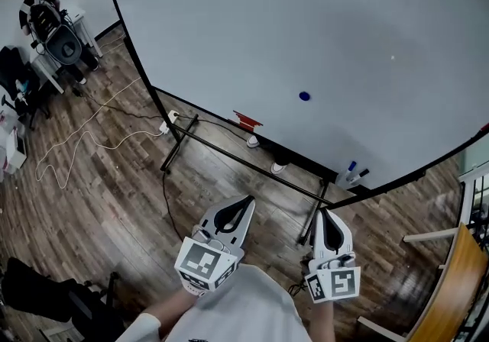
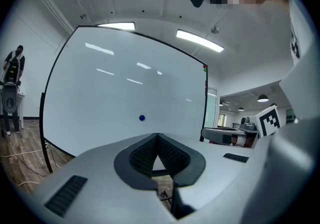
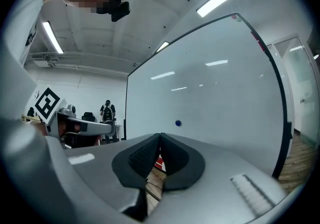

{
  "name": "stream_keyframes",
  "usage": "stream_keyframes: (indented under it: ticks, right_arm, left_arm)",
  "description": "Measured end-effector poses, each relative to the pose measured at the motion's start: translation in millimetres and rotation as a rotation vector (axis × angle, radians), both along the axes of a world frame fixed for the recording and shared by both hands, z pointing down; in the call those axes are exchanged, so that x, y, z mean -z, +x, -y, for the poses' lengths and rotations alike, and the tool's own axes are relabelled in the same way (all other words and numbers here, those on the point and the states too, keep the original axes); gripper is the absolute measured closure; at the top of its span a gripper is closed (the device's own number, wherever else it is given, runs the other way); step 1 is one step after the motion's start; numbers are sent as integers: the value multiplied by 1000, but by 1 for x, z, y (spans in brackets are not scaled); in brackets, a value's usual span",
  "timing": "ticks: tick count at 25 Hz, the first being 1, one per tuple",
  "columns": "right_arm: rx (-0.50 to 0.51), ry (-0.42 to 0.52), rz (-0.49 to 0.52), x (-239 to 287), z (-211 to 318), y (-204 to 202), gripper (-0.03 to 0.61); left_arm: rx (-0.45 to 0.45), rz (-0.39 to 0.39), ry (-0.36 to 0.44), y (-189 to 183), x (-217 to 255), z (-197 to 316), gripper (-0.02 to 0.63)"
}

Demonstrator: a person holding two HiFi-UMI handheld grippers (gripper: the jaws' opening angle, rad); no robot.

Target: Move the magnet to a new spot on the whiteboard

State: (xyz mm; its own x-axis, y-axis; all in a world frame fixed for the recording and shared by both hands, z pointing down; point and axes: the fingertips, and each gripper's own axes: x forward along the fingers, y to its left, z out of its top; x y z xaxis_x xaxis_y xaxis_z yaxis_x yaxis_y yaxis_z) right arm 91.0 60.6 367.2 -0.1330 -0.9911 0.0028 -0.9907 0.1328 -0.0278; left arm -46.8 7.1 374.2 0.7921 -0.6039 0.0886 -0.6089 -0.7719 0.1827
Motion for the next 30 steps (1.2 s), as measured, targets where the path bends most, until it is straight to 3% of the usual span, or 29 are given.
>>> stream_keyframes:
  ticks: [6,13,26,30]
  right_arm:
    - [-57,5,-19,9,72,5,569]
    - [-100,16,-3,10,119,22,569]
    - [-64,16,32,14,123,51,569]
    - [-60,17,30,22,124,64,569]
  left_arm:
    - [-45,-8,-19,5,4,70,607]
    - [-80,23,-16,33,0,112,607]
    - [-77,35,14,86,7,130,604]
    - [-72,48,30,112,14,144,529]
